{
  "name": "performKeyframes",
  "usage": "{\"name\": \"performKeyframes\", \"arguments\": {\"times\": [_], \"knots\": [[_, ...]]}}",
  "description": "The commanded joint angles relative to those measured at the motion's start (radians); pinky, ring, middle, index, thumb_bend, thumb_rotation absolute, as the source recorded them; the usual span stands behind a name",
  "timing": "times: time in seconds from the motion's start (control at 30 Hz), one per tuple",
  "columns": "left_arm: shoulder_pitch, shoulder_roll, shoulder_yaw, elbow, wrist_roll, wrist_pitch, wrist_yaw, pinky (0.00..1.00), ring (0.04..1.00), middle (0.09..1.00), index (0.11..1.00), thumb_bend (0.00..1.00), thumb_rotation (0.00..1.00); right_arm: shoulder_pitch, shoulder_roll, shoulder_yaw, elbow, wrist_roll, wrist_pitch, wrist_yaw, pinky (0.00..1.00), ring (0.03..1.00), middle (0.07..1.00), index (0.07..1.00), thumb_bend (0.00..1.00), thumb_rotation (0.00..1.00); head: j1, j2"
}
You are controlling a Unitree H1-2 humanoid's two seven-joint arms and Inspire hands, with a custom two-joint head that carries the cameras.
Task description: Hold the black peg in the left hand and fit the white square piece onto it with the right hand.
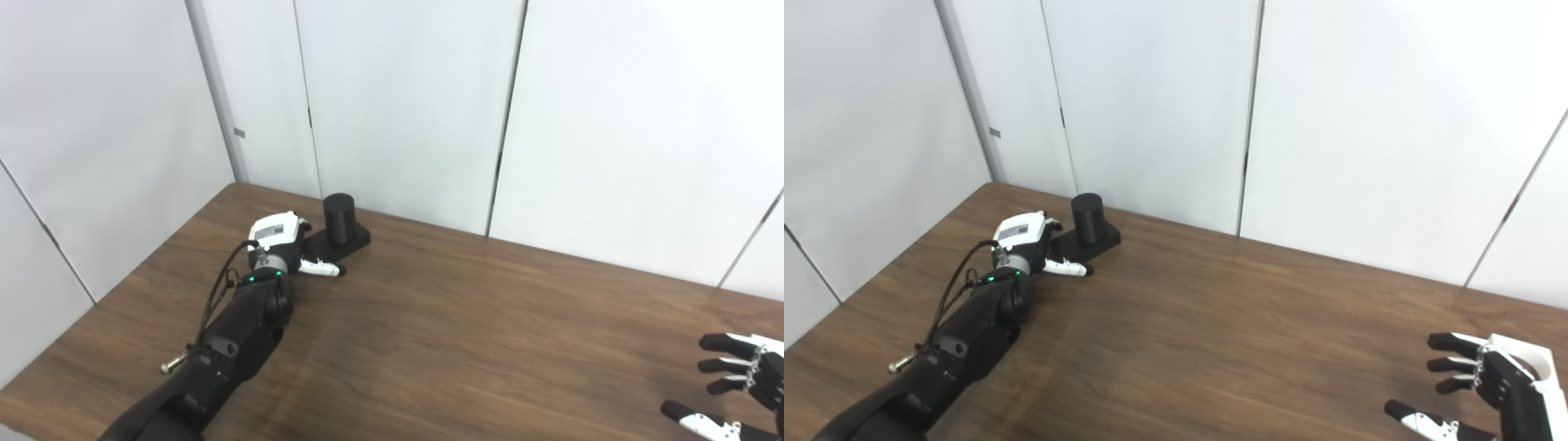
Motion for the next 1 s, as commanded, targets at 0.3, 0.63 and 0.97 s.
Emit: {"name": "performKeyframes", "arguments": {"times": [0.3, 0.63, 0.97], "knots": [[-0.101, 0.046, -0.003, 0.052, 0.0, -0.013, 0.024, 1.0, 1.0, 1.0, 0.833, 1.0, 0.52, -0.017, 0.013, 0.003, -0.086, -0.029, 0.015, -0.002, 0.44, 0.586, 0.664, 0.613, 0.46, 0.0, -0.011, 0.008], [-0.107, 0.065, 0.001, 0.078, -0.043, -0.095, 0.03, 0.98, 0.976, 0.891, 0.551, 0.83, 0.23, -0.014, 0.012, -0.002, -0.099, -0.021, 0.035, 0.001, 0.44, 0.578, 0.67, 0.628, 0.44, 0.0, -0.015, 0.018], [-0.086, 0.075, -0.026, 0.052, -0.044, -0.119, -0.001, 0.91, 0.908, 0.829, 0.485, 0.52, 0.07, -0.02, 0.005, -0.008, -0.089, -0.009, 0.022, 0.005, 0.43, 0.576, 0.675, 0.628, 0.41, 0.0, -0.011, 0.02]]}}
